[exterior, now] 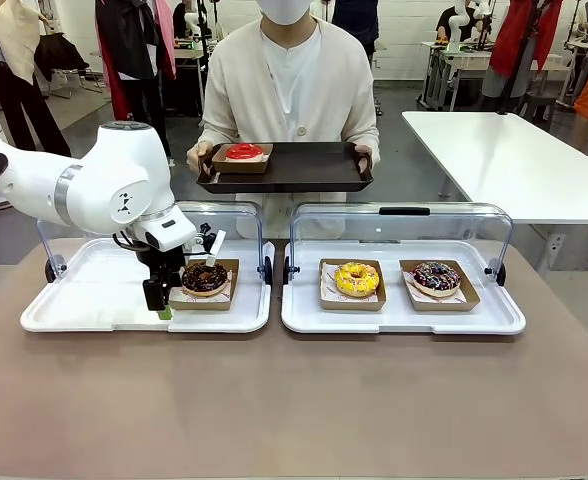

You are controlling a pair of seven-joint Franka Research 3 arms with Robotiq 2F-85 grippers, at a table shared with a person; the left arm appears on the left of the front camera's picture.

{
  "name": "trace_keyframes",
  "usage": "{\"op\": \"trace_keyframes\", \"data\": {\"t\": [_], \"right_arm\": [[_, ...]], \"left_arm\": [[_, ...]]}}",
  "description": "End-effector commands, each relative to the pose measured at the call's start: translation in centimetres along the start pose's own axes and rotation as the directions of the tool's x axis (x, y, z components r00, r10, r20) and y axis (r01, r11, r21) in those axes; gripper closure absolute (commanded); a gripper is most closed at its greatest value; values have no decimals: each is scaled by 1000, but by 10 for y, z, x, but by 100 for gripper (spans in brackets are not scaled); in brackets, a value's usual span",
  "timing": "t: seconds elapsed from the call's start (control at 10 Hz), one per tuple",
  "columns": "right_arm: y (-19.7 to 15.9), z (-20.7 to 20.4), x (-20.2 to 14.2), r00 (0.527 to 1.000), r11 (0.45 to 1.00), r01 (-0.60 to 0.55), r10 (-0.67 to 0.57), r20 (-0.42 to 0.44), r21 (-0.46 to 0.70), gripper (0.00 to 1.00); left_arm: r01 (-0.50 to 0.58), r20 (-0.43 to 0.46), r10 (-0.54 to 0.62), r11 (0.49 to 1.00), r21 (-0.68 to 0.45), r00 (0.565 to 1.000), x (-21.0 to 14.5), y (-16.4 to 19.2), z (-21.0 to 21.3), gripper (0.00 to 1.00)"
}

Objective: Provide the desired donut to the person.
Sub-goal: Pick up and lift the Paper togo box containing the Donut pointed at by the person.

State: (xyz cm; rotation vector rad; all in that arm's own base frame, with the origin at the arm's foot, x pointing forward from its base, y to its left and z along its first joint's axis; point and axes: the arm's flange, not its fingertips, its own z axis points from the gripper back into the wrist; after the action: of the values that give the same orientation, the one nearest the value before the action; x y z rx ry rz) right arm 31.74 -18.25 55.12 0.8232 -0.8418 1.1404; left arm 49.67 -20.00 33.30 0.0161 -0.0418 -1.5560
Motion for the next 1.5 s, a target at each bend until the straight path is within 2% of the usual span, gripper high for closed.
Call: {"op": "trace_keyframes", "data": {"t": [0.0,0.2,0.3,0.4,0.5,0.6,0.7,0.8,1.0,1.4], "right_arm": [[0,-1,0,1000,1000,-5,5,12,4,0],[0,-1,0,1000,1000,-5,5,12,4,0],[0,-1,0,1000,1000,-5,5,12,4,0],[0,-1,0,1000,1000,-5,5,12,4,0],[0,-1,0,1000,1000,-5,5,12,4,0],[0,-1,0,1000,1000,-5,5,12,4,0],[0,-1,0,1000,1000,-5,5,12,4,0],[0,-1,0,1000,1000,-5,5,12,4,0],[0,-1,0,1000,1000,-5,5,12,4,0],[0,-1,0,1000,1000,-5,5,12,4,0]], "left_arm": [[-17,-4,17,1000,7,1000,1,6,-6,0],[-17,4,17,1000,1,1000,3,10,-9,0],[-14,7,14,1000,9,1000,3,11,-10,35],[-15,7,15,1000,10,1000,2,12,-9,54],[-19,9,19,1000,13,1000,2,11,-8,89],[-22,10,22,1000,15,1000,2,10,-8,100],[-22,9,22,1000,15,1000,1,11,-8,100],[-23,7,23,1000,14,1000,1,11,-8,80],[-21,5,20,1000,9,1000,2,11,-9,100],[-6,-11,5,1000,-26,1000,0,9,-5,100]]}}
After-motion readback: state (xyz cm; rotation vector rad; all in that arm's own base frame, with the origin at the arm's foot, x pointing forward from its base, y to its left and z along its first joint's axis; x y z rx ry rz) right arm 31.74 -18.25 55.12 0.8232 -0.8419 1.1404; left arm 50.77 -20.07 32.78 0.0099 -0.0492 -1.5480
